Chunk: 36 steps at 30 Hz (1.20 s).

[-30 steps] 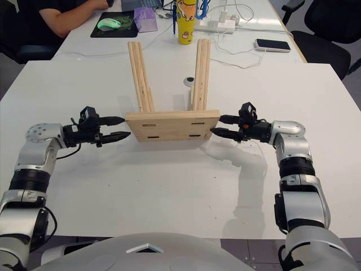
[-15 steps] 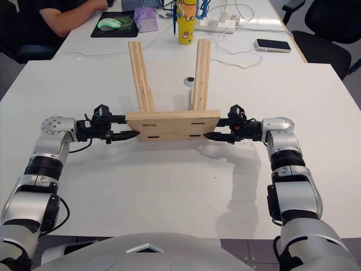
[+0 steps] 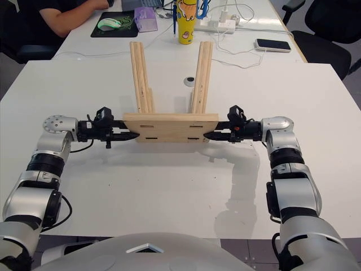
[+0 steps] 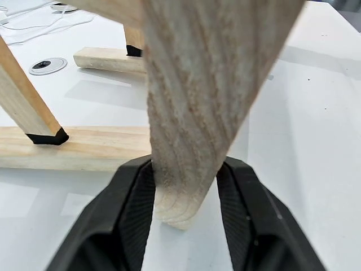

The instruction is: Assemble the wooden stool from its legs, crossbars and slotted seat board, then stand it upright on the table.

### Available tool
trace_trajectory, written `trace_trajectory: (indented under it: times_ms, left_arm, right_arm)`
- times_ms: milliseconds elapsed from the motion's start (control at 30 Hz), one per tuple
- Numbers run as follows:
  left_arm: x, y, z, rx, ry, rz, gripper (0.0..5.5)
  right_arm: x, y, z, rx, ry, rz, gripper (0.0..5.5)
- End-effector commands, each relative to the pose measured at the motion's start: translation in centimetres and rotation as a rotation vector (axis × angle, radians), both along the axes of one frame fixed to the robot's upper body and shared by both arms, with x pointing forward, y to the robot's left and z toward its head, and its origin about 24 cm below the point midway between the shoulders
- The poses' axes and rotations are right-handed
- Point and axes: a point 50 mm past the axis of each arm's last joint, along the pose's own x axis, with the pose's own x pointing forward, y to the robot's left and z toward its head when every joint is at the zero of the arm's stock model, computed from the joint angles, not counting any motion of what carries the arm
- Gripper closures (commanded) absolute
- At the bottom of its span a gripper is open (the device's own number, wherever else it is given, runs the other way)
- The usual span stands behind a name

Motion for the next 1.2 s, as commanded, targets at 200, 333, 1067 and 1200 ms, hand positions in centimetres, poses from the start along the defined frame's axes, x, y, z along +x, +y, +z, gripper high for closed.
trace_trajectory:
  times_ms: [200, 333, 1067, 1200]
  left_arm:
    - [-4.9, -0.4, 5.5, -0.111, 0.015, -0.109, 4.02]
    - [-7.9, -0.7, 8.6, -0.135, 0.077, -0.159, 4.05]
    - [-8.2, 1.6, 15.2, -0.367, 0.858, -0.086, 4.15]
    - [-6.6, 1.5, 13.6, -0.399, 1.007, -0.043, 4.16]
  right_arm:
    - [-2.9, 0.5, 5.7, 0.063, -0.001, 0.176, 3.91]
    - [-7.1, 0.7, 8.3, 0.086, 0.117, 0.260, 3.96]
    - [-8.2, 0.7, 17.7, 0.288, 0.820, 0.261, 4.18]
    - [-7.1, 0.0, 15.7, 0.333, 1.036, 0.192, 4.18]
